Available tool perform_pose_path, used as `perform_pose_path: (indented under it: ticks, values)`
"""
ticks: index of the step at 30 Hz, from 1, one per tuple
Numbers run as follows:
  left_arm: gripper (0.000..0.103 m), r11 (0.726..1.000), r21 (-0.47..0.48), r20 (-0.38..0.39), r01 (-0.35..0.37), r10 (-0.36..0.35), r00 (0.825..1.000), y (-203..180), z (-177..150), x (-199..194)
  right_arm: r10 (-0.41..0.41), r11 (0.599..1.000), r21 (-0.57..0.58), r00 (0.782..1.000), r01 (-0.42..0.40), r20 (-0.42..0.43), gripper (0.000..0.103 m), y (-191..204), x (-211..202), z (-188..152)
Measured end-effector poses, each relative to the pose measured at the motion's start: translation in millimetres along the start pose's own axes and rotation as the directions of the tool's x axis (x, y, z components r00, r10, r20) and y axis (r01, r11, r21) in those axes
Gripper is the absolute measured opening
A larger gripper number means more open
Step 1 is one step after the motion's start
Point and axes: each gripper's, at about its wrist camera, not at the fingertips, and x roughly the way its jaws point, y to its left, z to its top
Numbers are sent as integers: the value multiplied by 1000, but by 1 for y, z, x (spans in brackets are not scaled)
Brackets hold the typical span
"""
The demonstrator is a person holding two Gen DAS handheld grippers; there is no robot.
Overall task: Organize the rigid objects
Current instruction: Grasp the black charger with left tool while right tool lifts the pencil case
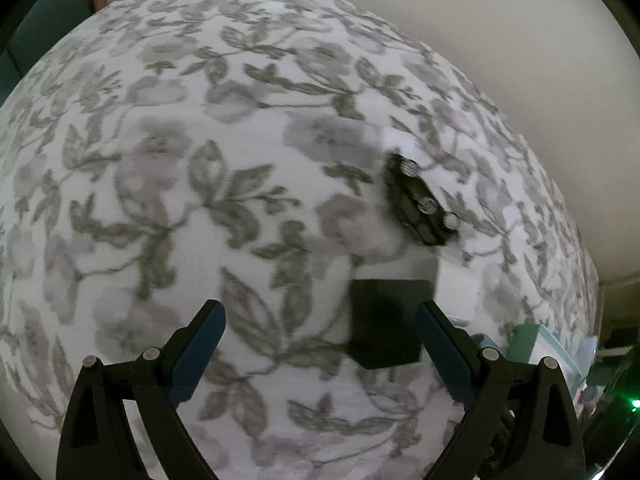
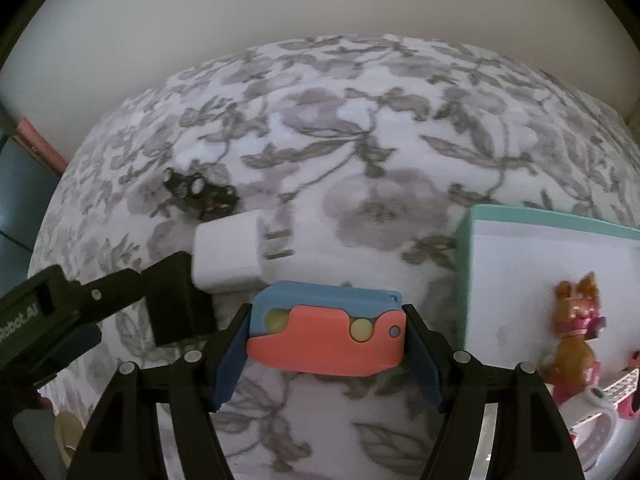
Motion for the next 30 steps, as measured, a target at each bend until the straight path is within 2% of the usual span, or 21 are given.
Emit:
perform_pose_path:
  ticks: [11, 13, 15, 17, 19, 24, 30]
  values:
    - [96, 998, 68, -30, 11, -9, 999, -25, -6, 21, 15, 1000, -13, 1000, -15, 0, 74, -3, -7, 3]
    - [93, 997, 74, -26, 15, -13, 1000, -26, -5, 22, 15, 1000, -20, 1000, -15, -2, 74, -3, -8, 3]
    - [82, 997, 76, -24, 24, -22, 999, -27, -5, 22, 15, 1000, -23, 1000, -15, -3, 74, -3, -9, 1]
    - [81, 996, 81, -19, 22, -21, 1000, -27, -5, 23, 15, 1000, -27, 1000, -15, -5, 74, -3, -8, 2]
    - [75, 996, 80, -13, 25, -24, 1000, -28, -5, 23, 17, 999, -27, 1000, -17, -7, 74, -2, -7, 2]
    - [47, 996, 89, -1, 0, 0, 1000, -25, -4, 21, 25, 999, -24, 1000, -25, -12, 74, -3, -6, 2]
    - [45, 997, 71, -1, 14, -14, 1000, -17, -3, 19, 31, 999, -15, 999, -31, -15, 74, -4, -7, 2]
